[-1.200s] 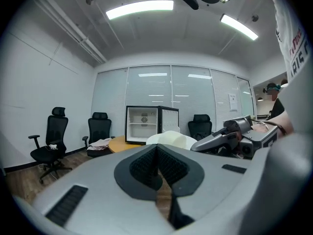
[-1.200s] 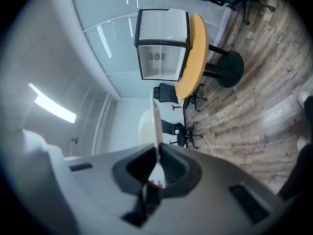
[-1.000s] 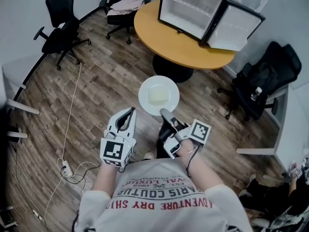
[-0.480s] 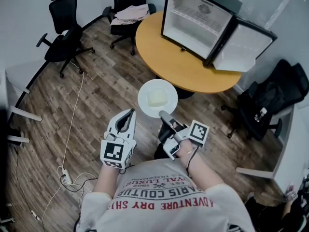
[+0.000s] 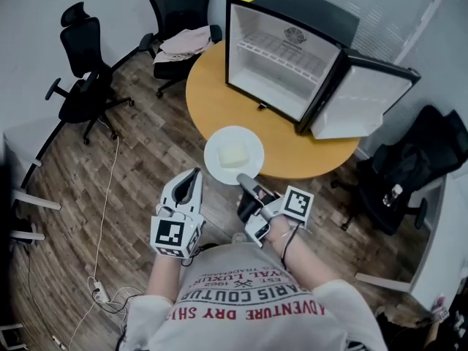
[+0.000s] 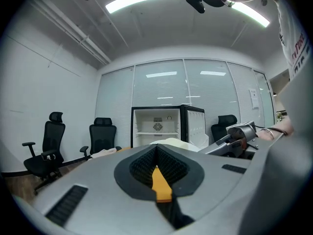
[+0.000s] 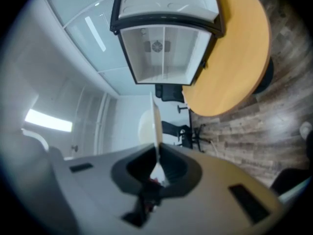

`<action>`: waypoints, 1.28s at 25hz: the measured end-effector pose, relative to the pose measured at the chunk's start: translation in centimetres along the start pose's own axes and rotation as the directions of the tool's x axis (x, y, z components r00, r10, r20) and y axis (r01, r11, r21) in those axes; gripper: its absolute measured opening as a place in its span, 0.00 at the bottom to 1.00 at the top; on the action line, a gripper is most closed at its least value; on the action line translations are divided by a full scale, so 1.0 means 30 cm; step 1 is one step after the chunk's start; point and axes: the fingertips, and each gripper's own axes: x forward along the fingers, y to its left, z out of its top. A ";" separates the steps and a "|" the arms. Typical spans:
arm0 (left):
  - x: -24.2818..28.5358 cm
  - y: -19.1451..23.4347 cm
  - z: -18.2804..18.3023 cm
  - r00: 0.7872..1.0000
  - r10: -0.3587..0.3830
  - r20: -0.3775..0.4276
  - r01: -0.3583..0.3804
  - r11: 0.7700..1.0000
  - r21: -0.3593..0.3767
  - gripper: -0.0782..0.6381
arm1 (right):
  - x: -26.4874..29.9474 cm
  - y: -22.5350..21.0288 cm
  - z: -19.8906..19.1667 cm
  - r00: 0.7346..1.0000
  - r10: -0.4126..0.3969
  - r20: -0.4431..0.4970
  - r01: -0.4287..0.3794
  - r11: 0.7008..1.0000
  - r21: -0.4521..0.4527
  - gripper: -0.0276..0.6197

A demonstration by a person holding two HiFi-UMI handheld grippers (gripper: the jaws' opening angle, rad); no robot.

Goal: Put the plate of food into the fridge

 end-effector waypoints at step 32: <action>1.132 0.295 0.065 0.842 -0.539 -0.024 0.539 0.841 0.038 0.15 | 0.442 0.006 0.818 0.814 -0.008 0.581 -0.033 0.998 0.060 0.10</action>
